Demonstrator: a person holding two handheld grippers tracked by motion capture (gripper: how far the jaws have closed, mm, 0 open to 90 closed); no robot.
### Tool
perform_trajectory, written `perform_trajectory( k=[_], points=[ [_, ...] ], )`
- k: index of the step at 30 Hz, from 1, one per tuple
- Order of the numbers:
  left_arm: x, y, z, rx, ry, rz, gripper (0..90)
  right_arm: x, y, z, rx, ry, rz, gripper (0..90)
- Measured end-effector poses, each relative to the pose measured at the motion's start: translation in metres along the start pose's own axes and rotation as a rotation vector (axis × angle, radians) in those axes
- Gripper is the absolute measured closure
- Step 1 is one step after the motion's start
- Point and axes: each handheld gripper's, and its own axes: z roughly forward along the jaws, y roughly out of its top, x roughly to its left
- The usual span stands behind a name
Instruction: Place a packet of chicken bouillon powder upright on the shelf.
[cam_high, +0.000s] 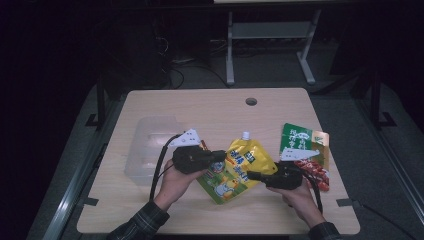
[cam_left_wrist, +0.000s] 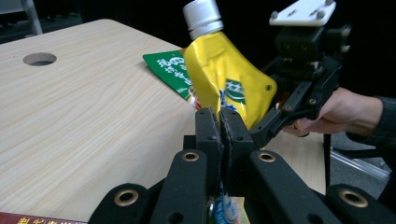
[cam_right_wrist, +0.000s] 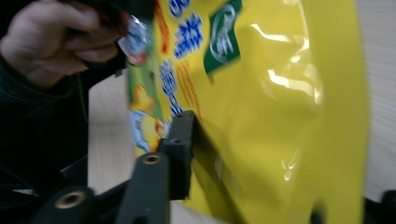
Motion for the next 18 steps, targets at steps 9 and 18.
perform_trajectory(
  k=[9, 18],
  points=[
    [0.005, -0.003, 0.000, 0.000, 0.007, -0.021, 87.6, 0.002, 0.008, -0.004, 0.021, 0.016, -0.026, 81.8],
    [0.004, -0.010, 0.004, 0.042, 0.014, -0.029, 87.6, 0.006, 0.030, -0.019, 0.008, -0.014, -0.076, 83.8]
  ],
)
